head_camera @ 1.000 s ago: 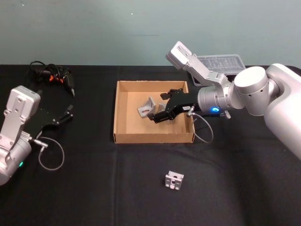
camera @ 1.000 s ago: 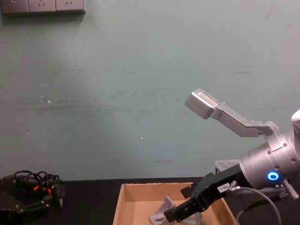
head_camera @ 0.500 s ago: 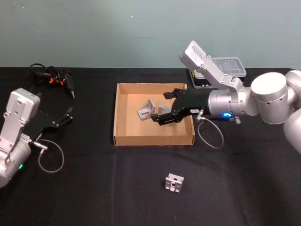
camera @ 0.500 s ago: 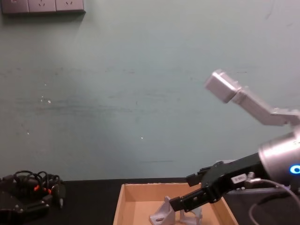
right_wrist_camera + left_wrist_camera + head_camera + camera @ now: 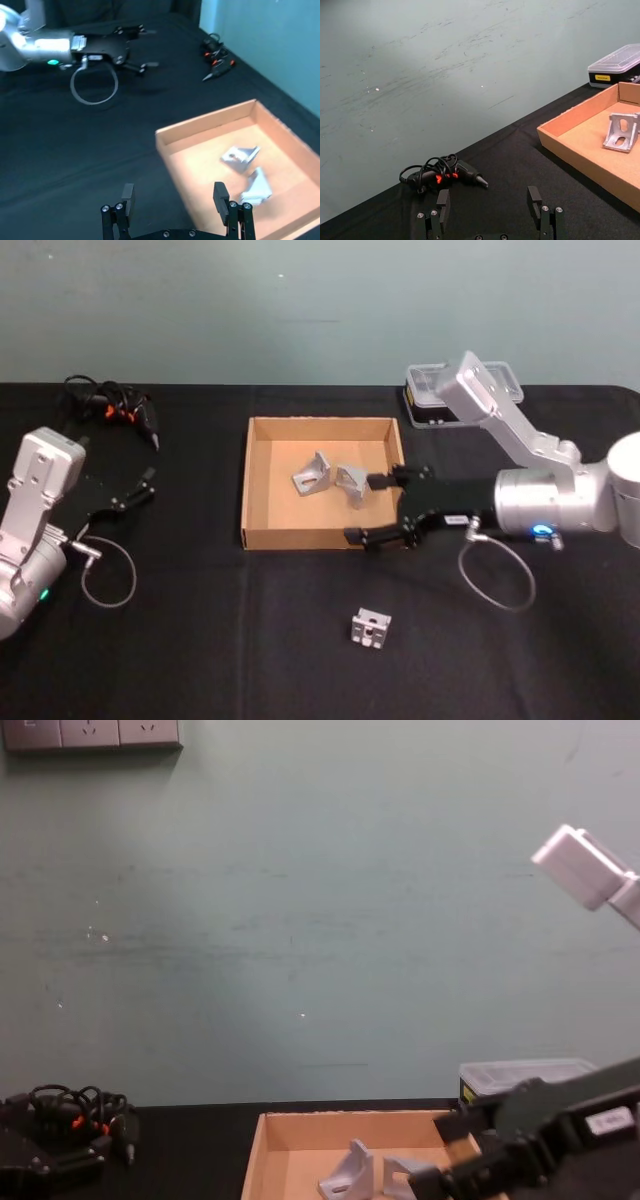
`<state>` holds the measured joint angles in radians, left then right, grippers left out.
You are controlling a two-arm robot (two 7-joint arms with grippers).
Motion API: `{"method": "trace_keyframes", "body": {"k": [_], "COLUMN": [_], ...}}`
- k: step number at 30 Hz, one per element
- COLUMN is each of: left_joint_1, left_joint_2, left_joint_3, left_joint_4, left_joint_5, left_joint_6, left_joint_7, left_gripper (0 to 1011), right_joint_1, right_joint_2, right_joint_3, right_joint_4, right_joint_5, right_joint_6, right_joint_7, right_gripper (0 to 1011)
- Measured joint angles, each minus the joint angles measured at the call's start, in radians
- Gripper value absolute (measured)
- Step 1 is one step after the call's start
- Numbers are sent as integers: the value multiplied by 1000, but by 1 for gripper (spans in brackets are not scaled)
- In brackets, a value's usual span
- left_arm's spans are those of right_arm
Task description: Use one hand to pick up the angle iron from the table and place it into the box.
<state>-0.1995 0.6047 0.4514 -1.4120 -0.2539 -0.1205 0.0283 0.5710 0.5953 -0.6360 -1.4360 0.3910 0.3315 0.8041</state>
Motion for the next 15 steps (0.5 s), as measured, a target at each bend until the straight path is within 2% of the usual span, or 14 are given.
{"method": "trace_keyframes", "body": {"k": [8, 9, 12, 15], "left_joint_1": [0, 0, 0, 0], "left_joint_2": [0, 0, 0, 0], "left_joint_3": [0, 0, 0, 0], "left_joint_4": [0, 0, 0, 0], "left_joint_5": [0, 0, 0, 0], "left_joint_6": [0, 0, 0, 0], "left_joint_7": [0, 0, 0, 0], "left_gripper": [1011, 1011, 1011, 1011], "right_joint_1": [-50, -50, -60, -60], "right_joint_2": [94, 94, 130, 146], "right_joint_3": [-16, -16, -39, -58], "right_joint_4": [-111, -111, -155, -174], "right_joint_5": [38, 38, 37, 28], "right_joint_6": [52, 52, 80, 95], "right_joint_7": [26, 26, 35, 36], "right_gripper": [1004, 1004, 1004, 1004]}}
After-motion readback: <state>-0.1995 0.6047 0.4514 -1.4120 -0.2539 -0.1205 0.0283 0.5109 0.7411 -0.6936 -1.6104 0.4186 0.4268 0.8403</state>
